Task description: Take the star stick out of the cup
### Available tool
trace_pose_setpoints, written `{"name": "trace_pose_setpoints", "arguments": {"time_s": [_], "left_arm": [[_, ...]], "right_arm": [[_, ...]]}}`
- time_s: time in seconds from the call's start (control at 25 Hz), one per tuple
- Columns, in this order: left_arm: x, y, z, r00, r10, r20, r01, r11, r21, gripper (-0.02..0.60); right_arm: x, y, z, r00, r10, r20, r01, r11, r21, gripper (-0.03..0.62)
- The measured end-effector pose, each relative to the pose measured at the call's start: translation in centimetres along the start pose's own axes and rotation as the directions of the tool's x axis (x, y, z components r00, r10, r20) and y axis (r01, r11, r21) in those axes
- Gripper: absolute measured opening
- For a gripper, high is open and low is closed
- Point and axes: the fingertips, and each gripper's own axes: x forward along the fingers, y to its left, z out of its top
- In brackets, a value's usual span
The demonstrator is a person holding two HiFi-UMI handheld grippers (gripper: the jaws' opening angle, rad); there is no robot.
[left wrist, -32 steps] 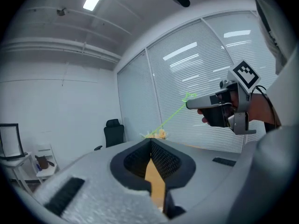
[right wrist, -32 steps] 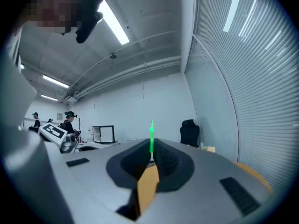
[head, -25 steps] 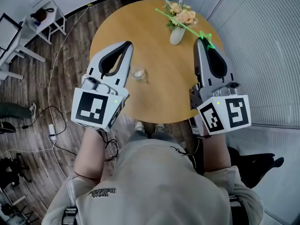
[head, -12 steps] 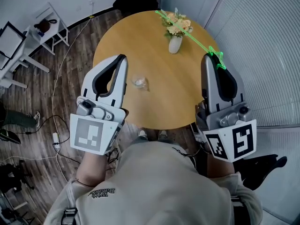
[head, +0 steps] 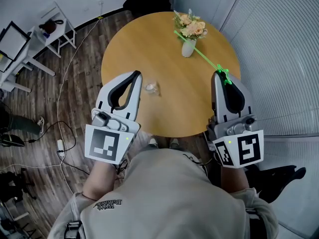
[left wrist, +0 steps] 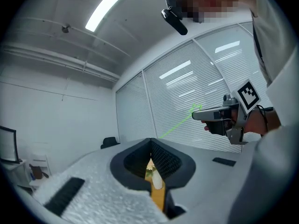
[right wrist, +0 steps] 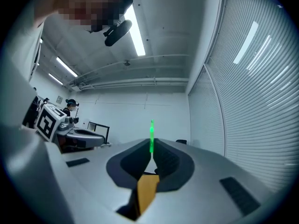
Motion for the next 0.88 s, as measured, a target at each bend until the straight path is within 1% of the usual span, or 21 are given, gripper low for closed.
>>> {"name": "trace_pose_setpoints", "arguments": {"time_s": [0.24, 0.6, 0.88], "left_arm": [[0.23, 0.07, 0.20, 1.000, 0.001, -0.004, -0.001, 1.000, 0.002, 0.021], [0.63, 0.19, 0.00, 1.000, 0.002, -0.002, -0.002, 1.000, -0.010, 0.020], [0.61, -0.09, -0.03, 1.000, 0.003, -0.007, -0.003, 1.000, -0.001, 0.020]], "right_arm": [[0.13, 0.27, 0.41, 1.000, 0.011, -0.005, -0.011, 1.000, -0.018, 0.035], [0.57, -0.07, -0.49, 0.999, 0.013, -0.030, -0.013, 0.999, -0.029, 0.035], [0.58, 0.11, -0.55, 0.999, 0.028, -0.029, -0.028, 0.999, -0.021, 0.035]]}}
